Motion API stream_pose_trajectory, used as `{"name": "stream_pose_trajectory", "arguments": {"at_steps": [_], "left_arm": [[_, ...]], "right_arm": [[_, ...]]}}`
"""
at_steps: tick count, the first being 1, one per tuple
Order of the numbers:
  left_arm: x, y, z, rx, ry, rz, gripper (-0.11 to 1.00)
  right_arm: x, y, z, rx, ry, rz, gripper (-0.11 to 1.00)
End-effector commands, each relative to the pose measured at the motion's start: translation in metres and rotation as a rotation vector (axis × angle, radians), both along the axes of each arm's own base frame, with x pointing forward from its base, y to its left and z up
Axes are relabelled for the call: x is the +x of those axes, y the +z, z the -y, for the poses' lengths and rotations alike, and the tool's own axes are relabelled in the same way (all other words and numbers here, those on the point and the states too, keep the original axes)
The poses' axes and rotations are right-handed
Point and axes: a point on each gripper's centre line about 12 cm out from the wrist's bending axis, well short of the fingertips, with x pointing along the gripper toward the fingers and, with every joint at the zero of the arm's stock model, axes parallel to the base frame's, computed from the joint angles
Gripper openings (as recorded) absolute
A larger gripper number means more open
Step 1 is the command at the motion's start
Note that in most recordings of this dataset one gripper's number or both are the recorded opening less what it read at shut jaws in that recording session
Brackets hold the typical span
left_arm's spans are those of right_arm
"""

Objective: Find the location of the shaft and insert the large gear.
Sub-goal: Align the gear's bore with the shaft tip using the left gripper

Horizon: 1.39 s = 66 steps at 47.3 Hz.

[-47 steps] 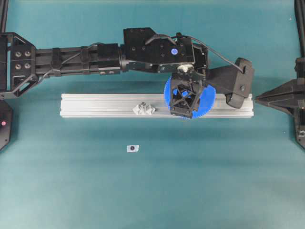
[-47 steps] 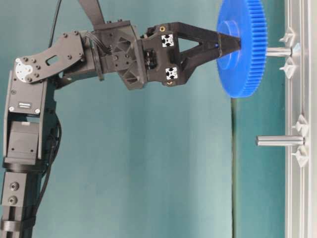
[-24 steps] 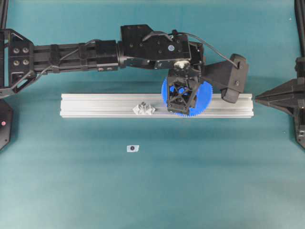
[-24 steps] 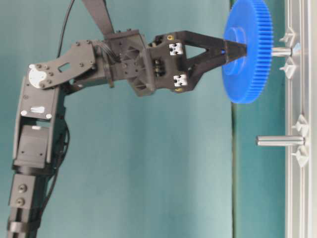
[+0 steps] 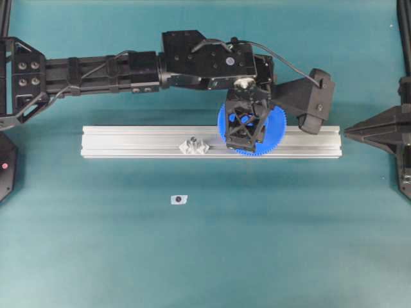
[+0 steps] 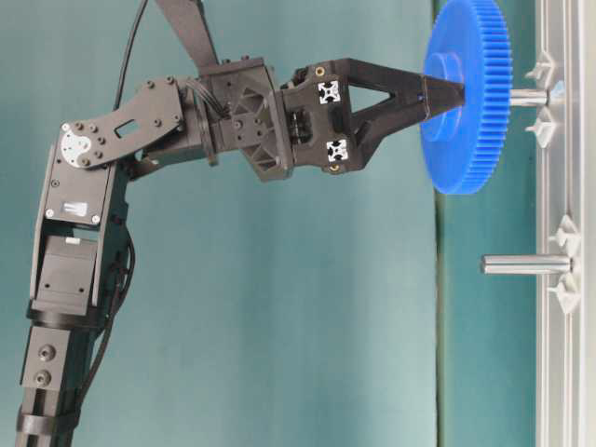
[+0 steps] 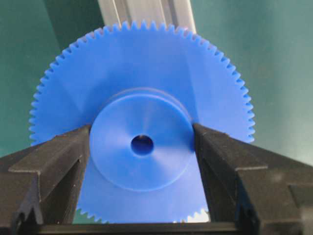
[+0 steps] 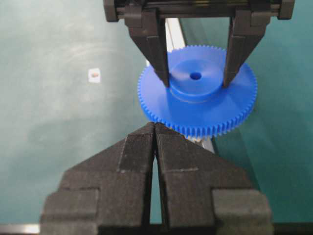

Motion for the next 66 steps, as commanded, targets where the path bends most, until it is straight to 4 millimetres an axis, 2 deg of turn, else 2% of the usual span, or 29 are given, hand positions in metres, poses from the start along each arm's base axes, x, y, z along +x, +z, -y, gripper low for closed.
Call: {"name": "stream_pose_trajectory", "arguments": {"at_steps": [1, 39, 66], "left_arm": [[-0.004, 0.019, -0.014, 0.011, 0.024, 0.04, 0.71], [0.001, 0.029, -0.008, 0.013, 0.016, 0.073, 0.71], [0.003, 0.027, 0.001, 0.013, -0.003, 0.073, 0.71]], "right_arm": [[0.002, 0.005, 0.0, 0.003, -0.003, 0.011, 0.03], [0.002, 0.004, 0.0, 0.005, -0.003, 0.01, 0.03], [0.002, 0.004, 0.0, 0.005, -0.003, 0.008, 0.03]]}}
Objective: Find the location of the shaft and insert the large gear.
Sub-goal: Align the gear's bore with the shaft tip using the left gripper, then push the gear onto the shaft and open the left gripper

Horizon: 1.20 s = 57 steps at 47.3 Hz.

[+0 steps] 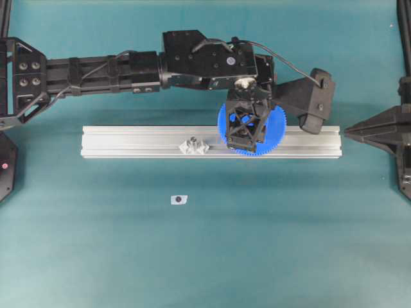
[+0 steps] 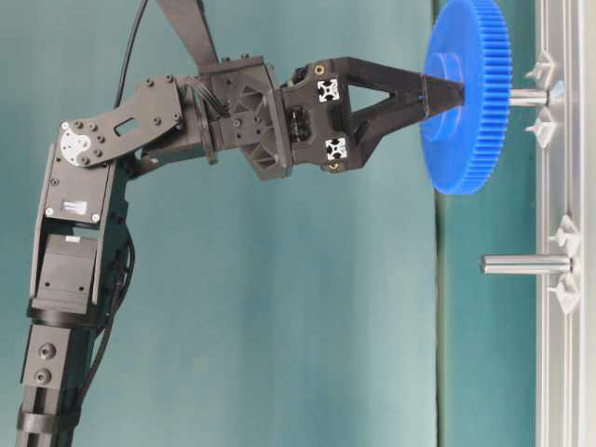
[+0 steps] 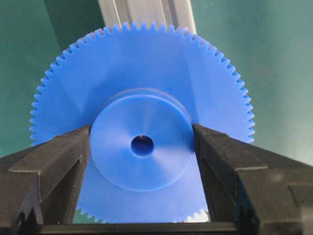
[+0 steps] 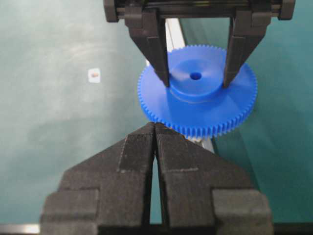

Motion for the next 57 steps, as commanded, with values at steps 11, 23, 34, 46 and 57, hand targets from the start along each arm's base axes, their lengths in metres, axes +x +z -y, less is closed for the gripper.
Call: {"name": "stream_pose_trajectory", "arguments": {"at_steps": [11, 23, 34, 46, 57], "left_arm": [[0.005, 0.028, 0.007, 0.02, -0.028, 0.093, 0.87], [0.005, 0.029, 0.008, 0.017, -0.019, 0.091, 0.85], [0.002, 0.042, 0.009, 0.012, -0.005, 0.092, 0.85], [0.003, 0.053, 0.008, 0.012, -0.001, 0.088, 0.85], [0.005, 0.047, 0.003, 0.01, 0.009, 0.078, 0.85]], "right_arm": [[0.002, 0.005, 0.001, 0.005, -0.005, 0.011, 0.03], [0.002, 0.004, 0.0, 0.005, -0.003, 0.01, 0.03], [0.002, 0.004, 0.001, 0.005, -0.005, 0.01, 0.03], [0.002, 0.005, 0.0, 0.006, -0.004, 0.013, 0.03], [0.002, 0.005, 0.0, 0.006, -0.004, 0.011, 0.03]]}}
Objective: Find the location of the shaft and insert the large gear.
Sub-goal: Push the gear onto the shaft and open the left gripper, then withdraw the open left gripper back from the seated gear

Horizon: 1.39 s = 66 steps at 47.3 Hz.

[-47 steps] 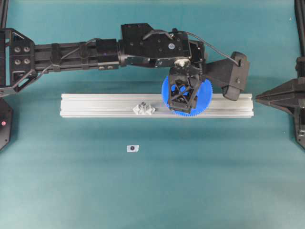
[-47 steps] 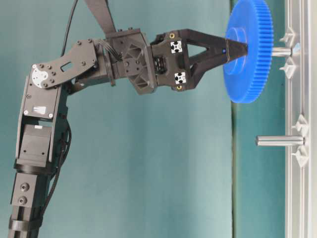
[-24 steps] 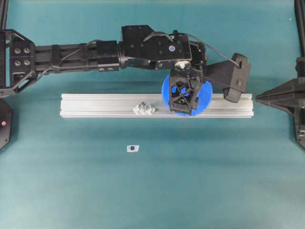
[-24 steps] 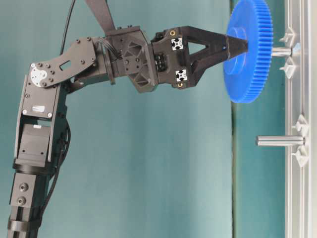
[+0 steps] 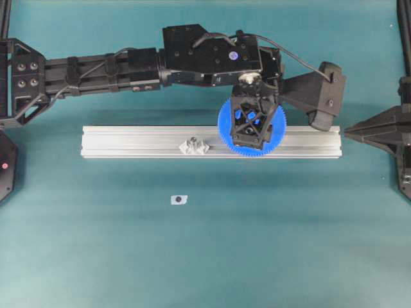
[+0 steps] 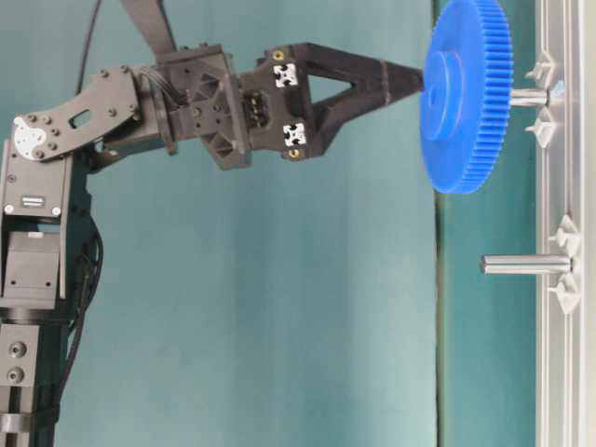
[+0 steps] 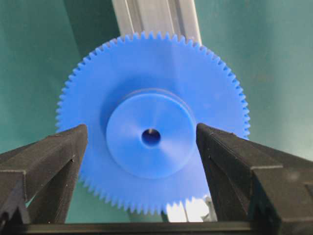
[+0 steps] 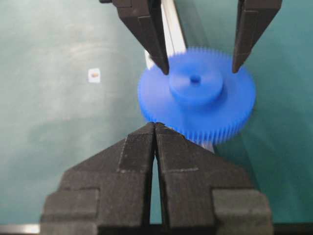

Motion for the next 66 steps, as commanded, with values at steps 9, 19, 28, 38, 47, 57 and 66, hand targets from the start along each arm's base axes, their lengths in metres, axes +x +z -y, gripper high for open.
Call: {"name": "stream_pose_trajectory", "arguments": {"at_steps": [9, 19, 28, 38, 47, 57, 66], "left_arm": [[0.001, 0.016, 0.0, 0.007, 0.002, 0.038, 0.85], [0.0, 0.018, 0.0, 0.008, 0.002, 0.041, 0.85], [0.001, 0.017, 0.0, 0.007, 0.002, 0.039, 0.85], [0.0, 0.019, 0.001, 0.003, 0.01, 0.043, 0.85], [-0.001, 0.025, 0.007, -0.012, 0.043, 0.052, 0.85], [-0.011, 0.033, 0.016, -0.021, 0.046, 0.004, 0.85], [-0.012, 0.047, 0.015, -0.019, 0.056, 0.055, 0.85]], "right_arm": [[0.002, 0.005, 0.0, 0.005, -0.004, 0.011, 0.03], [0.002, 0.004, 0.0, 0.007, -0.004, 0.01, 0.03], [0.002, 0.004, 0.0, 0.007, -0.004, 0.01, 0.03], [0.002, 0.004, 0.0, 0.007, -0.004, 0.01, 0.03], [0.002, 0.005, 0.001, 0.006, -0.005, 0.011, 0.03], [0.002, 0.005, 0.0, 0.006, -0.004, 0.011, 0.03], [0.002, 0.005, 0.0, 0.006, -0.004, 0.011, 0.03]]}}
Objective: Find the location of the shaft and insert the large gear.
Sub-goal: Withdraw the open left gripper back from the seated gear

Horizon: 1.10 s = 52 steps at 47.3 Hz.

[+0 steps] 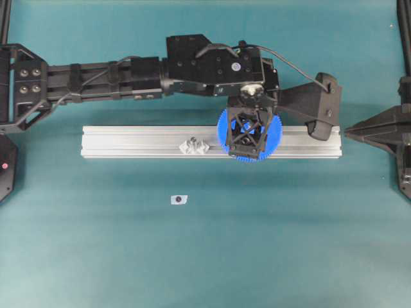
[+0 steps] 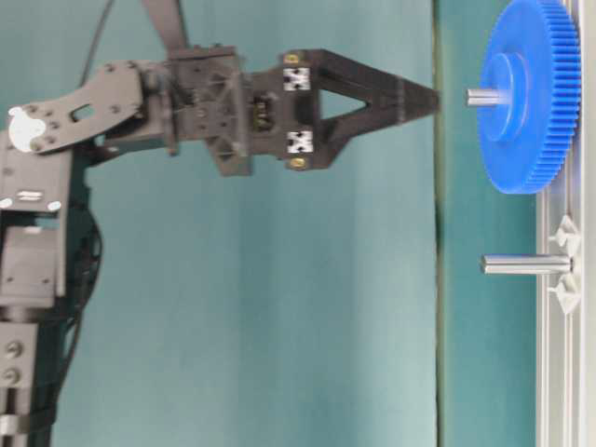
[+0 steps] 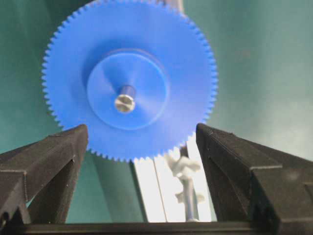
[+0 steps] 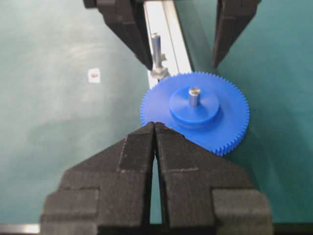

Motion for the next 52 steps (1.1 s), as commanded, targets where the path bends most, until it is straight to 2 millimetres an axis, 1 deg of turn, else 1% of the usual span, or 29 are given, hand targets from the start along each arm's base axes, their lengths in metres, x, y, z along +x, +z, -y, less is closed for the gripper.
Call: {"name": "stream_pose_trajectory", "arguments": {"at_steps": [1, 6, 18, 29, 52], "left_arm": [[-0.005, 0.048, 0.0, 0.012, 0.007, 0.118, 0.85], [-0.006, 0.054, -0.001, 0.009, 0.024, 0.141, 0.85], [-0.01, 0.055, 0.0, 0.001, 0.043, 0.138, 0.85], [-0.013, 0.064, 0.0, 0.001, 0.047, 0.155, 0.85], [-0.012, 0.066, 0.003, 0.002, 0.044, 0.161, 0.85]], "right_arm": [[0.002, 0.005, 0.0, 0.006, -0.004, 0.013, 0.03], [0.002, 0.005, 0.001, 0.006, -0.005, 0.013, 0.03], [0.002, 0.005, 0.0, 0.006, -0.004, 0.013, 0.03], [0.002, 0.006, 0.0, 0.006, -0.004, 0.016, 0.03], [0.002, 0.007, 0.0, 0.006, -0.004, 0.017, 0.03]]}}
